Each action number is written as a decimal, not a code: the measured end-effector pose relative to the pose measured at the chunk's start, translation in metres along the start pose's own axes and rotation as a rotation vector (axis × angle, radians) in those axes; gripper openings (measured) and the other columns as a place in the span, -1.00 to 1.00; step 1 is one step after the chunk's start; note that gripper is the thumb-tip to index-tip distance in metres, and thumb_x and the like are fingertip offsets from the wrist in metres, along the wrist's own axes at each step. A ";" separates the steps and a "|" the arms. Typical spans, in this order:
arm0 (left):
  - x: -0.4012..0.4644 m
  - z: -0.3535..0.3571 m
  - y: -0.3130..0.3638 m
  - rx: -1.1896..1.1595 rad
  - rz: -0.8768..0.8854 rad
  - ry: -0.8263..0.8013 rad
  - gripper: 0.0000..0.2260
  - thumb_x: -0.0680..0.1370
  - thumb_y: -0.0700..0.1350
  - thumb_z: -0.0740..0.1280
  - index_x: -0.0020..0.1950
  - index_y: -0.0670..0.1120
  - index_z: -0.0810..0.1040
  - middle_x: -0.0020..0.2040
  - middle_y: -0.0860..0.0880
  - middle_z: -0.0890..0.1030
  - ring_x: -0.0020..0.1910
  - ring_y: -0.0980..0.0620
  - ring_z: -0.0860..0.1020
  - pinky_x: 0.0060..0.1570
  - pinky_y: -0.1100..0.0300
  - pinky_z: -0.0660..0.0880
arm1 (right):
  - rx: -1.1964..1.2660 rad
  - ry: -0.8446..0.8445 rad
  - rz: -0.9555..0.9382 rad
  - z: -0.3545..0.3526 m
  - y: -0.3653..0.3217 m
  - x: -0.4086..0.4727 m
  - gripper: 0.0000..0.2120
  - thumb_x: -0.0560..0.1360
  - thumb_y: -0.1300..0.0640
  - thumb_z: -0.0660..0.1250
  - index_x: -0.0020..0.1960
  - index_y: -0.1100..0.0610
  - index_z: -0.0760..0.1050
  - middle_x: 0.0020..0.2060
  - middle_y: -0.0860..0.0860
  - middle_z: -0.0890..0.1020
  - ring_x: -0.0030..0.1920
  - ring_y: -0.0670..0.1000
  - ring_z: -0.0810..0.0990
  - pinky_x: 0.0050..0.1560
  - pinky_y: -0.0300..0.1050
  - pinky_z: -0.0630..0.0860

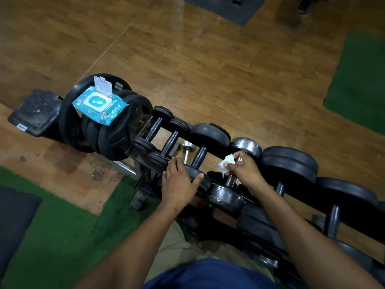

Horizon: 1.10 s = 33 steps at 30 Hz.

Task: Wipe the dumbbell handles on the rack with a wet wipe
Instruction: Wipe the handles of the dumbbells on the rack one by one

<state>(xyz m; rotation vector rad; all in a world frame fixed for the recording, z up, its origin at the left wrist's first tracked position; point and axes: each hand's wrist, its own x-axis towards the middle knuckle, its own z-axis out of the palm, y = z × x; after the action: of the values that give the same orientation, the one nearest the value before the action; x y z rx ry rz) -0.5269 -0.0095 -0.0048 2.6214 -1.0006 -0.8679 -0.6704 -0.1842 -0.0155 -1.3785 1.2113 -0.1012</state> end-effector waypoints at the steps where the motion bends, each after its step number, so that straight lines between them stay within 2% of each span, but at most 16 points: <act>1: -0.005 0.002 0.004 0.039 0.037 0.024 -0.12 0.60 0.37 0.15 0.67 -0.15 -0.12 0.68 -0.14 -0.04 0.65 -0.11 -0.08 0.60 -0.11 -0.03 | -0.063 0.022 -0.028 -0.006 0.003 -0.002 -0.80 0.43 0.09 0.48 -0.08 -0.01 0.46 -0.21 0.06 0.70 -0.26 0.07 0.71 -0.22 -0.05 0.54; 4: -0.024 0.012 0.020 0.130 0.209 0.087 -0.18 0.63 0.32 0.13 0.67 -0.14 -0.12 0.68 -0.09 -0.08 0.65 -0.05 -0.15 0.61 -0.08 -0.12 | -0.265 0.095 -0.108 -0.025 0.008 -0.010 -0.86 0.48 0.05 0.46 -0.01 -0.05 0.52 -0.18 -0.04 0.64 -0.15 0.03 0.65 -0.10 -0.03 0.54; 6: -0.038 0.023 0.033 0.119 0.335 0.079 -0.24 0.65 0.27 0.13 0.68 -0.12 -0.05 0.68 -0.06 0.00 0.65 0.00 -0.09 0.61 -0.02 -0.16 | -0.332 0.122 -0.137 -0.034 0.011 -0.013 -0.88 0.52 0.05 0.43 0.03 -0.01 0.54 -0.19 -0.04 0.64 -0.17 -0.01 0.63 -0.15 -0.10 0.50; 8: -0.050 0.037 0.045 -0.011 0.395 -0.012 -0.30 0.66 0.20 0.18 0.68 -0.11 0.02 0.67 -0.03 0.07 0.64 0.04 -0.01 0.59 0.13 -0.14 | -0.372 0.137 -0.162 -0.039 0.013 -0.016 -0.90 0.54 0.05 0.40 0.05 -0.02 0.56 -0.20 -0.05 0.63 -0.18 -0.03 0.60 -0.21 -0.20 0.44; 11: -0.063 0.059 0.051 -0.178 0.317 -0.160 -0.28 0.64 0.15 0.26 0.67 -0.12 0.04 0.67 -0.04 0.06 0.64 0.03 0.02 0.57 0.22 -0.05 | -0.414 0.123 -0.215 -0.042 0.021 -0.014 -0.89 0.57 0.08 0.35 0.07 0.00 0.61 -0.16 -0.07 0.64 -0.13 -0.05 0.59 -0.19 -0.24 0.42; 14: -0.066 0.072 0.045 -0.114 0.289 -0.201 -0.23 0.64 0.14 0.27 0.67 -0.15 -0.04 0.68 -0.08 -0.05 0.65 0.00 -0.04 0.61 0.13 -0.04 | -0.474 0.111 -0.256 -0.040 0.027 -0.012 -0.81 0.55 0.13 0.35 0.13 0.05 0.65 -0.07 0.00 0.62 -0.05 0.02 0.60 -0.03 -0.10 0.50; 16: -0.061 0.071 0.041 -0.091 0.284 -0.216 -0.23 0.64 0.13 0.26 0.68 -0.15 -0.06 0.69 -0.08 -0.06 0.65 -0.01 -0.03 0.60 0.12 -0.02 | -0.512 0.081 -0.275 -0.035 0.029 -0.013 -0.78 0.52 0.17 0.36 0.14 0.04 0.64 -0.07 0.00 0.58 -0.04 0.02 0.59 0.00 -0.09 0.49; 20: -0.050 0.062 0.040 -0.128 0.242 -0.224 -0.29 0.65 0.13 0.28 0.68 -0.12 0.06 0.68 -0.02 0.05 0.63 0.03 0.06 0.57 0.17 0.09 | -0.565 0.037 -0.321 -0.021 0.031 -0.016 -0.77 0.47 0.24 0.30 0.06 -0.02 0.51 -0.03 -0.06 0.53 -0.04 -0.03 0.50 -0.08 -0.13 0.36; 22: -0.047 0.060 0.043 -0.114 0.230 -0.205 -0.32 0.64 0.12 0.29 0.65 -0.14 0.15 0.66 -0.04 0.15 0.61 0.01 0.14 0.54 0.16 0.17 | -0.627 -0.011 -0.328 -0.016 0.034 -0.015 -0.78 0.45 0.26 0.29 0.01 -0.01 0.51 -0.02 -0.02 0.52 -0.03 0.01 0.50 -0.08 -0.10 0.39; 24: -0.043 0.058 0.049 -0.100 0.214 -0.158 -0.43 0.63 0.10 0.33 0.56 -0.15 0.35 0.56 -0.07 0.36 0.52 -0.05 0.33 0.41 0.15 0.34 | -0.721 -0.102 -0.322 -0.013 0.038 -0.014 -0.79 0.43 0.28 0.30 -0.04 0.03 0.59 -0.01 0.02 0.53 0.00 0.07 0.55 -0.01 -0.04 0.49; 25: -0.042 0.057 0.052 -0.091 0.218 -0.119 -0.54 0.61 0.09 0.35 0.42 -0.14 0.47 0.43 -0.06 0.50 0.40 -0.07 0.46 0.23 0.15 0.43 | -0.770 -0.145 -0.324 -0.013 0.041 -0.013 -0.77 0.43 0.29 0.31 -0.05 0.04 0.64 -0.01 0.04 0.55 0.03 0.09 0.57 0.04 -0.01 0.52; 27: -0.041 0.054 0.057 -0.059 0.231 -0.039 -0.73 0.59 0.10 0.38 0.12 -0.07 0.55 0.12 -0.02 0.62 0.11 -0.07 0.59 -0.12 0.16 0.40 | -0.827 -0.201 -0.340 -0.014 0.041 -0.013 -0.73 0.42 0.31 0.32 -0.03 0.05 0.70 0.01 0.05 0.59 0.09 0.08 0.58 0.14 -0.02 0.52; 29: -0.040 0.052 0.059 -0.020 0.227 0.008 -0.75 0.56 0.13 0.40 0.01 -0.04 0.54 0.00 -0.01 0.64 -0.02 -0.07 0.61 -0.22 0.14 0.38 | -0.844 -0.246 -0.354 -0.019 0.039 -0.012 -0.70 0.43 0.33 0.33 0.03 0.07 0.73 0.04 0.04 0.62 0.14 0.03 0.57 0.21 -0.13 0.48; 33: -0.037 0.053 0.059 0.047 0.230 0.030 -0.74 0.53 0.14 0.44 -0.05 -0.02 0.52 -0.06 -0.01 0.64 -0.04 -0.08 0.63 -0.23 0.14 0.41 | -0.863 -0.346 -0.356 -0.030 0.037 -0.009 -0.67 0.47 0.36 0.34 0.12 0.08 0.72 0.08 0.00 0.60 0.17 -0.01 0.54 0.22 -0.26 0.42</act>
<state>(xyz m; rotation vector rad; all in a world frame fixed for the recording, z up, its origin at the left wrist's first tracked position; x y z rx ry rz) -0.6128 -0.0284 -0.0084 2.4838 -1.2976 -0.7571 -0.7160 -0.1879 -0.0313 -2.2415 0.7095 0.4470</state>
